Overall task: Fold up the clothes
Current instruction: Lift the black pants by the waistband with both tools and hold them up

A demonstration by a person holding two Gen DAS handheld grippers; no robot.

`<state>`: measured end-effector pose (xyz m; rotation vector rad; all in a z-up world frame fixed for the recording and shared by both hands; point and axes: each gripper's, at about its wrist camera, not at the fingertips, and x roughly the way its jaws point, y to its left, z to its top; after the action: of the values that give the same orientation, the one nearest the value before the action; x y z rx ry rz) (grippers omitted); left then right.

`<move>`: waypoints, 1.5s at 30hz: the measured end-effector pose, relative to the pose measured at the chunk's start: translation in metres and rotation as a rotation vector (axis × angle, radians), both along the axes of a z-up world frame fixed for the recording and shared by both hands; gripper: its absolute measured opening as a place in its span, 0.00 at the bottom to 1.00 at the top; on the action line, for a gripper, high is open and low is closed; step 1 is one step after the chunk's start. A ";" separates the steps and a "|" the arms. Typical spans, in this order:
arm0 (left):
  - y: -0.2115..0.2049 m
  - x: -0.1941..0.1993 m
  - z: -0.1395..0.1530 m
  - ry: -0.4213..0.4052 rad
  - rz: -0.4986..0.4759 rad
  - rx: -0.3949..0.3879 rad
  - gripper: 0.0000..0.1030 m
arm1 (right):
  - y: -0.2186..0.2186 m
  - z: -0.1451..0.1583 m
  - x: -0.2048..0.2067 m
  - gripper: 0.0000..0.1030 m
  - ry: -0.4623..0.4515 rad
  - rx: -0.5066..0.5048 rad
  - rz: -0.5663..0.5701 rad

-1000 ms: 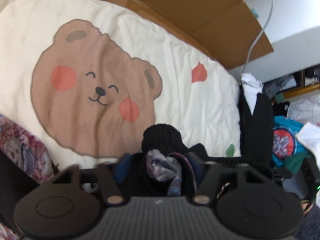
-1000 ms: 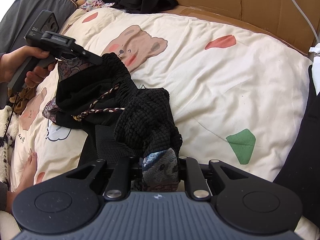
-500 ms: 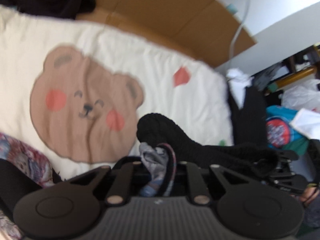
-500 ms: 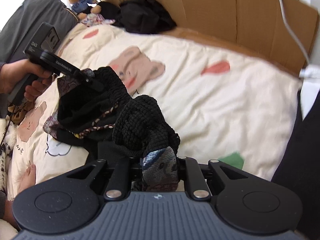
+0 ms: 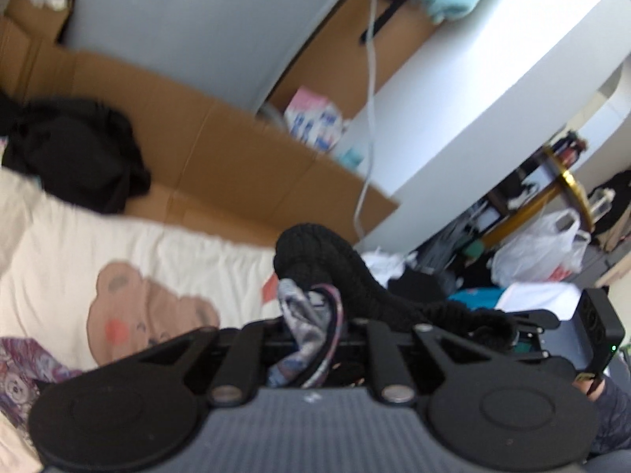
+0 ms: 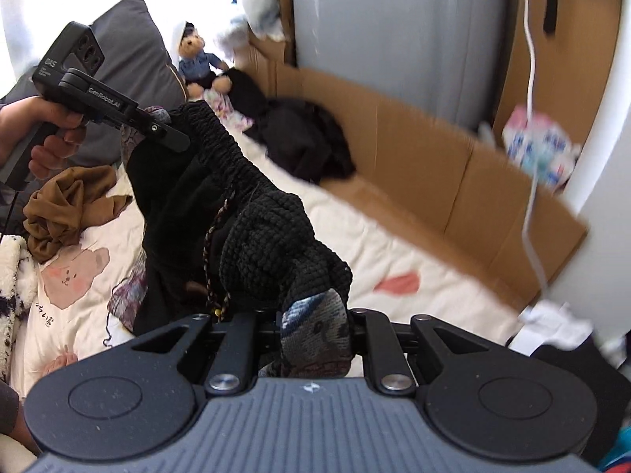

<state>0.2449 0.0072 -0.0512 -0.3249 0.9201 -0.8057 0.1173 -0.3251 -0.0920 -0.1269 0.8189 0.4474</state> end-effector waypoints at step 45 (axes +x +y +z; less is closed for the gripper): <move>0.040 -0.215 0.204 -0.447 -0.046 -0.218 0.12 | 0.006 0.206 -0.177 0.15 -0.434 -0.021 0.062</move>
<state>0.0300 0.0474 0.1527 -0.2966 0.4237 -0.9753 -0.0594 -0.3186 0.1142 -0.2597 0.3941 0.4489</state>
